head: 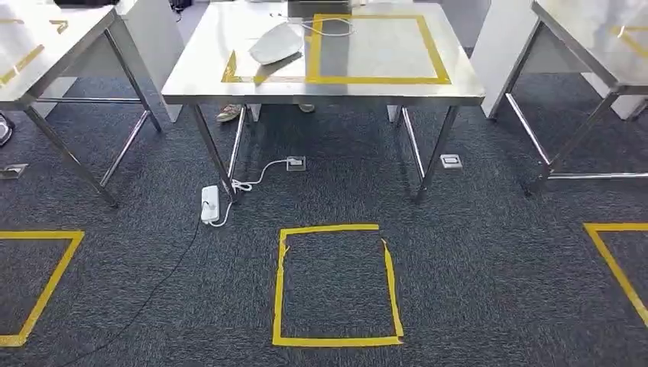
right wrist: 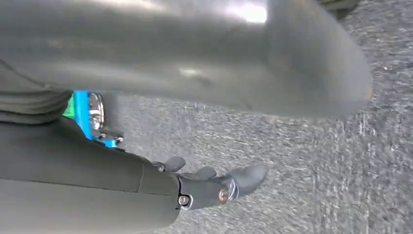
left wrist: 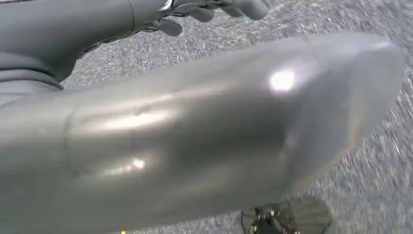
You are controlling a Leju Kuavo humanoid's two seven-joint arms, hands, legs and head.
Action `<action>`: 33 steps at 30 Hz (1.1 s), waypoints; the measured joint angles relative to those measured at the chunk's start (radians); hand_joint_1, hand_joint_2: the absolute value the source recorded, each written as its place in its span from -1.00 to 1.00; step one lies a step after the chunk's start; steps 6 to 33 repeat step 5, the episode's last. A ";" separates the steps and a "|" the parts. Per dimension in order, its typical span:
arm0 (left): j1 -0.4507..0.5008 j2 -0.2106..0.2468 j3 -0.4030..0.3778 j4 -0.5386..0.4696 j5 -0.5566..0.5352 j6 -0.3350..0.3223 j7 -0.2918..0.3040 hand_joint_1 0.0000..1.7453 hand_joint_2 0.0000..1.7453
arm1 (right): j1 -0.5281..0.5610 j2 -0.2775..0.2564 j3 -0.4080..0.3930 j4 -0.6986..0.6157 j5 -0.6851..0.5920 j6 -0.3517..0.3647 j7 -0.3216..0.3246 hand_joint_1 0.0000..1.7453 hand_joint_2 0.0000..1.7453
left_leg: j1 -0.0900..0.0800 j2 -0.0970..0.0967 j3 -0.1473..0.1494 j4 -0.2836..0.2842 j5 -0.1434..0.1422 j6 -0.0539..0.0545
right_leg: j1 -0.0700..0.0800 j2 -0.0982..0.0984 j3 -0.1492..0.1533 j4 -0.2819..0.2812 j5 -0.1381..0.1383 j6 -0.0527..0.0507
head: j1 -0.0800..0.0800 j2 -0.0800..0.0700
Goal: Take the parts from the cabinet and place them on the table.
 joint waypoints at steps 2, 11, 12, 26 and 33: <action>0.001 -0.007 -0.001 0.000 0.003 -0.003 0.014 -1.00 -1.00 | -0.009 0.010 0.005 0.000 0.000 -0.002 0.006 -1.00 -1.00 | 0.001 -0.004 -0.033 0.095 -0.124 -0.009 | 0.000 0.002 -0.031 0.001 0.025 -0.013 | -0.010 0.000; 0.014 -0.005 -0.001 0.002 0.014 0.003 0.032 -1.00 -1.00 | -0.002 0.018 0.007 0.000 -0.010 -0.016 0.025 -1.00 1.00 | 0.001 -0.005 -0.049 0.278 -0.200 -0.016 | 0.004 -0.001 -0.085 0.009 0.063 -0.011 | -0.015 0.000; 0.014 -0.005 -0.001 0.002 0.014 0.003 0.032 -1.00 -1.00 | -0.002 0.018 0.007 0.000 -0.010 -0.016 0.025 -1.00 1.00 | 0.001 -0.005 -0.049 0.278 -0.200 -0.016 | 0.004 -0.001 -0.085 0.009 0.063 -0.011 | -0.015 0.000; 0.014 -0.005 -0.001 0.002 0.014 0.003 0.032 -1.00 -1.00 | -0.002 0.018 0.007 0.000 -0.010 -0.016 0.025 -1.00 1.00 | 0.001 -0.005 -0.049 0.278 -0.200 -0.016 | 0.004 -0.001 -0.085 0.009 0.063 -0.011 | -0.015 0.000; 0.014 -0.005 -0.001 0.002 0.014 0.003 0.032 -1.00 -1.00 | -0.002 0.018 0.007 0.000 -0.010 -0.016 0.025 -1.00 1.00 | 0.001 -0.005 -0.049 0.278 -0.200 -0.016 | 0.004 -0.001 -0.085 0.009 0.063 -0.011 | -0.015 0.000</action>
